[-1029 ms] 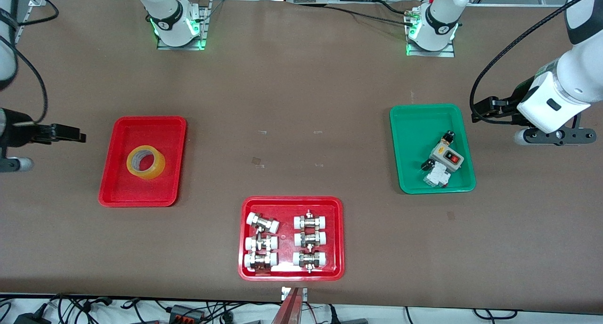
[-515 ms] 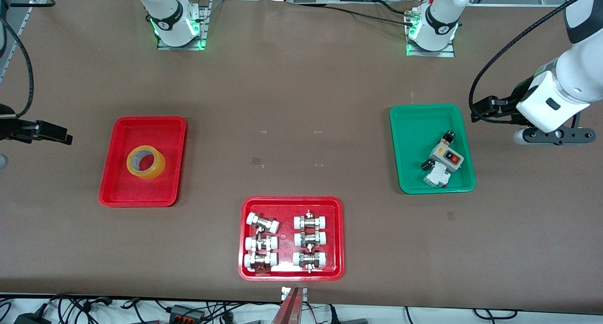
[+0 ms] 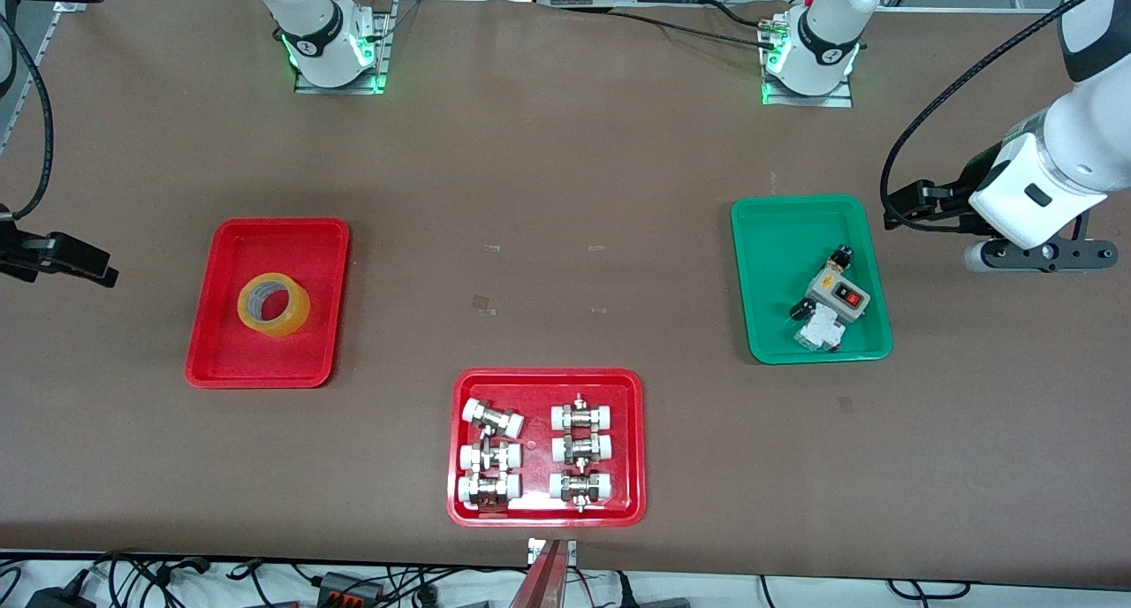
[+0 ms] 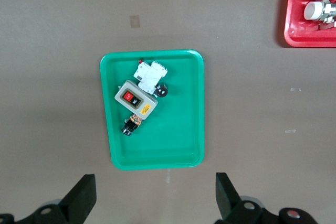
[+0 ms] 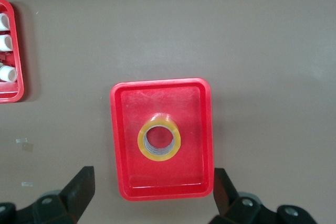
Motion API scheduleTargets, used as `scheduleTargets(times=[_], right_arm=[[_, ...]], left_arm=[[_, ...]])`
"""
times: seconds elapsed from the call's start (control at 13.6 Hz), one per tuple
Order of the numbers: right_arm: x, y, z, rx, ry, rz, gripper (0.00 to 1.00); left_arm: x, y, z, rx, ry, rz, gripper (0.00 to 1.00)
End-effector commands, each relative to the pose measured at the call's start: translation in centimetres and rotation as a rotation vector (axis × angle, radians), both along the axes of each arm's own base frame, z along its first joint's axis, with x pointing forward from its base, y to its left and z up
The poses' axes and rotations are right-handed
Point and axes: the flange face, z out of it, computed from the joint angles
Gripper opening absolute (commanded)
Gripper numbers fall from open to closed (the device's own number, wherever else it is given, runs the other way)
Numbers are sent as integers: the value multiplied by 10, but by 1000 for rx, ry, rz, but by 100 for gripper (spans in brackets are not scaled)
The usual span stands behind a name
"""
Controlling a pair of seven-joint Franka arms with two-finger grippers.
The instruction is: Left arm passes tape to right arm into tray
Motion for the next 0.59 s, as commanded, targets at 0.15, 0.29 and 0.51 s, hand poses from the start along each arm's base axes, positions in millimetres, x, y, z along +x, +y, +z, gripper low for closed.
scheduleTargets(times=[0.15, 0.29, 0.51], right_arm=[[-22, -8, 3, -18, -7, 29, 100], [-42, -6, -3, -18, -42, 36, 100], [-75, -3, -11, -42, -45, 54, 100]], left_arm=[[-7, 1, 5, -16, -6, -8, 100], [-7, 1, 5, -16, -6, -8, 100], [-7, 1, 5, -16, -8, -8, 100]])
